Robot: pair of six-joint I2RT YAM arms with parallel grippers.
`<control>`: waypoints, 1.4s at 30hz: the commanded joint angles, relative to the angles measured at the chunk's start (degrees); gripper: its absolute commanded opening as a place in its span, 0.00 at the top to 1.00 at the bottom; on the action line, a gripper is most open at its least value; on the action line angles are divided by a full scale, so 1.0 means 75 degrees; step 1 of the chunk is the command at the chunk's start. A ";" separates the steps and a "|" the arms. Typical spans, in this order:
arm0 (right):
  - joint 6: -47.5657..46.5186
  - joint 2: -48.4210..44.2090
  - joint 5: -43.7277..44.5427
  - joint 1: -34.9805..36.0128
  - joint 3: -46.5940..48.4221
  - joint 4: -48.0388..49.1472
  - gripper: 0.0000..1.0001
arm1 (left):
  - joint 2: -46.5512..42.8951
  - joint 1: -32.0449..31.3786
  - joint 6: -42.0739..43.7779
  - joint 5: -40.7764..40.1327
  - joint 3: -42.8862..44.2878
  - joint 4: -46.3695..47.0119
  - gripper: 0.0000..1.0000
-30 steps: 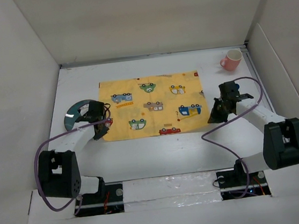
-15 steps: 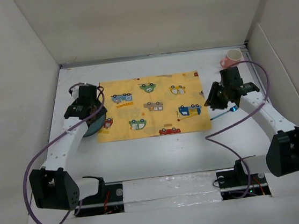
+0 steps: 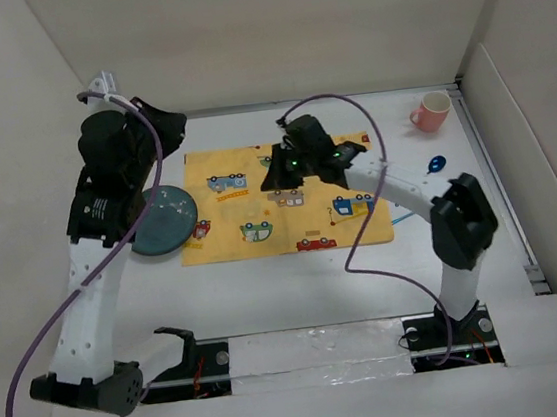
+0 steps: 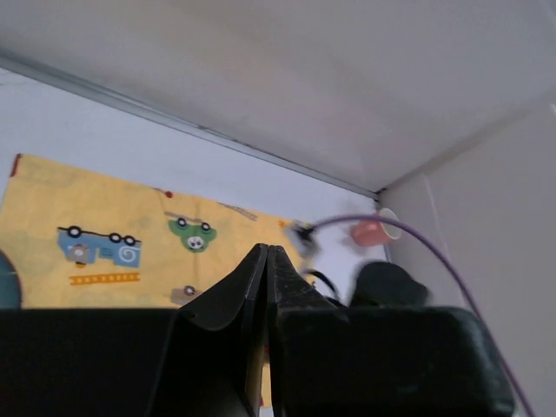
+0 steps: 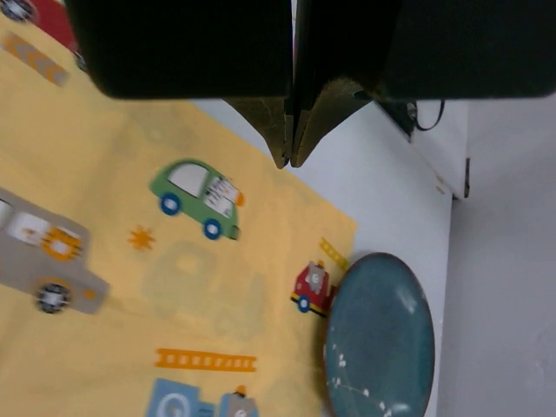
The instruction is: Set the dinner table for one person
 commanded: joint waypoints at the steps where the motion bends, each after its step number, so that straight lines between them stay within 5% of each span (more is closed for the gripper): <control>1: 0.0556 0.1172 -0.0237 0.0447 0.1496 0.0838 1.00 | -0.0787 -0.0182 -0.0432 0.0541 -0.0207 0.0184 1.00; 6: 0.1351 0.3200 -0.0097 0.1149 0.3480 0.0967 0.97 | -0.1492 -0.0182 -0.0644 0.1011 -0.0747 -0.0376 0.84; 7: 0.1423 0.3853 -0.0109 0.1221 0.3832 0.0874 0.81 | -0.1644 -0.0182 -0.0621 0.1047 -0.0748 -0.0553 0.82; 10: 0.1622 0.4712 0.0066 0.1525 0.5133 0.0617 0.54 | -0.1855 -0.0182 -0.0317 0.1105 -0.0678 -0.1268 0.76; 17: 0.2055 0.6308 0.0360 0.1772 0.6754 0.0251 0.46 | -0.2196 -0.0334 -0.0070 0.1317 -0.0865 -0.1843 0.72; 30: 0.3227 0.7187 0.0137 0.1924 0.7070 0.1283 0.60 | -0.2489 -0.0639 0.0282 0.0578 -0.1123 -0.2324 0.68; 33: 0.3403 0.7234 0.0079 0.1924 0.7000 0.1529 0.68 | -0.2559 -0.0639 0.0352 0.0473 -0.1170 -0.2371 0.67; 39: 0.3673 0.6520 -0.0317 0.1855 0.6367 0.2921 1.00 | -0.2560 -0.0639 0.0387 0.0193 -0.1194 -0.2418 0.67; 42: 0.4069 0.6170 -0.0752 0.1784 0.6460 0.3461 1.00 | -0.2350 -0.0639 0.0399 -0.0134 -0.0786 -0.2406 0.67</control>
